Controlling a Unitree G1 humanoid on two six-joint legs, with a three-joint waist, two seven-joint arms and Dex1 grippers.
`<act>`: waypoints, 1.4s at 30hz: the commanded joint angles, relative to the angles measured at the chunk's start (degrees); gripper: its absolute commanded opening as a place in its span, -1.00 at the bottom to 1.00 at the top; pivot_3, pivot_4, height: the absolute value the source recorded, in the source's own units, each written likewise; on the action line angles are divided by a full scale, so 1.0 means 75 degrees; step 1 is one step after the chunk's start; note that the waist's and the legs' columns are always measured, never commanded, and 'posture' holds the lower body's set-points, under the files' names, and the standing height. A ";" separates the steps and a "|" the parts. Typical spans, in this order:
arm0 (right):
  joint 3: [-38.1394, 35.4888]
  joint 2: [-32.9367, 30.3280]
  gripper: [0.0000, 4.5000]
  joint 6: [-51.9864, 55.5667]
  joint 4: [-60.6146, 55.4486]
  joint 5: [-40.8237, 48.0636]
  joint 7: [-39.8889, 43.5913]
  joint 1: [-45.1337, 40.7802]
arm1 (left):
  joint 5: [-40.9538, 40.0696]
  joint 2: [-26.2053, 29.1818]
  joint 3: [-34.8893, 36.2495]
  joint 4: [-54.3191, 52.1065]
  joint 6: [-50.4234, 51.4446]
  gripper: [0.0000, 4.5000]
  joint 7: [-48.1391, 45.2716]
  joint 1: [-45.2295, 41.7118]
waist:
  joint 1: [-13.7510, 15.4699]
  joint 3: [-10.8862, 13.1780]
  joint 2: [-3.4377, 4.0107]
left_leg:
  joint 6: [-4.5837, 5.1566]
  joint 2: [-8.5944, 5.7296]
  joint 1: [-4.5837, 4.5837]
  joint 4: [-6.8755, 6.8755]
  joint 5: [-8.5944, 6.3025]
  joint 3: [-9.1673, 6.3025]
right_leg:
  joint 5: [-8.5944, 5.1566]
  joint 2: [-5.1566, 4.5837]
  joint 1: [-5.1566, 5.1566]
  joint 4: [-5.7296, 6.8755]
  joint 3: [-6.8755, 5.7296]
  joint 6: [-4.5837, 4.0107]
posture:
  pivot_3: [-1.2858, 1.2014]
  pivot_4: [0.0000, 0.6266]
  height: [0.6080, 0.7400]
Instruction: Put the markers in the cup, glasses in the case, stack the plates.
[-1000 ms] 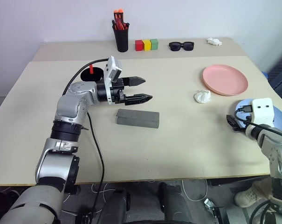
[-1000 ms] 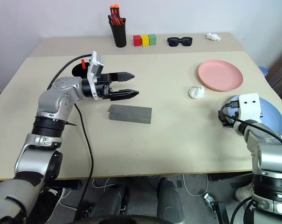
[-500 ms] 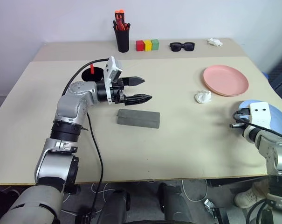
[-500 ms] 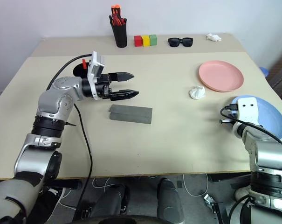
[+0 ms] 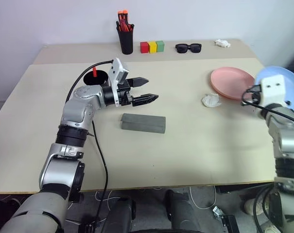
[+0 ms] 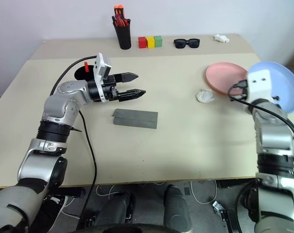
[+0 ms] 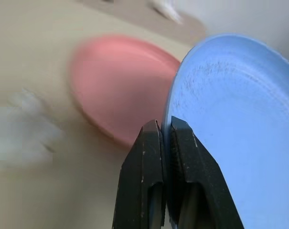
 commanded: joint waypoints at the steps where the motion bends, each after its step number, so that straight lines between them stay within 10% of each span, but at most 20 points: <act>1: 0.0690 0.0046 -0.99 -0.1669 0.1415 -0.0566 0.0466 -0.1143 | -0.0013 -0.0109 0.0323 -0.0246 -0.0318 1.00 0.0381 -0.0160 | 0.0003 0.0001 0.0002 | 0.0000 0.0000 -0.0002 0.0000 0.0000 0.0000 | 0.0000 0.0000 -0.0001 -0.0002 0.0000 0.0000 | 0.03 -0.52 1.00; 7: 0.1059 0.0477 -0.99 -0.3696 0.4938 -0.0748 0.1114 -0.2991 | -0.0113 -0.0122 0.0436 -0.0943 -0.0047 1.00 0.0768 0.0186 | 0.0014 0.0003 0.0002 | -0.0003 -0.0001 -0.0011 -0.0011 0.0001 -0.0006 | 0.0001 -0.0001 -0.0007 -0.0011 -0.0002 0.0000 | 0.03 -0.52 1.00; 17: 0.1262 0.0396 0.98 -0.4726 0.6866 -0.1324 0.0762 -0.3769 | -0.0294 0.0017 0.0587 -0.1610 0.0410 1.00 0.1094 0.0516 | -0.0086 0.0004 0.0004 | -0.0006 -0.0003 -0.0011 -0.0014 0.0002 -0.0006 | 0.0003 -0.0002 -0.0011 -0.0009 0.0000 0.0002 | 0.03 -0.52 1.00; 34: -0.0264 0.0640 0.98 -0.3541 0.5382 0.0569 0.2064 -0.3393 | -0.0294 -0.0100 0.0558 -0.1309 0.0389 1.00 0.1029 0.0228 | -0.0178 0.0004 0.0004 | -0.0007 -0.0003 -0.0010 -0.0017 0.0003 -0.0007 | 0.0003 -0.0001 -0.0010 -0.0007 0.0000 0.0003 | 0.03 -0.52 1.00; 42: 0.0937 0.0684 0.98 -0.2748 0.2084 0.0041 0.3039 -0.2011 | -0.0299 -0.0072 0.0610 -0.1211 0.0341 1.00 0.0976 0.0230 | -0.0193 0.0004 0.0004 | -0.0006 -0.0003 -0.0011 -0.0013 0.0003 -0.0008 | 0.0003 -0.0001 -0.0012 0.0003 0.0000 0.0004 | 0.03 -0.52 1.00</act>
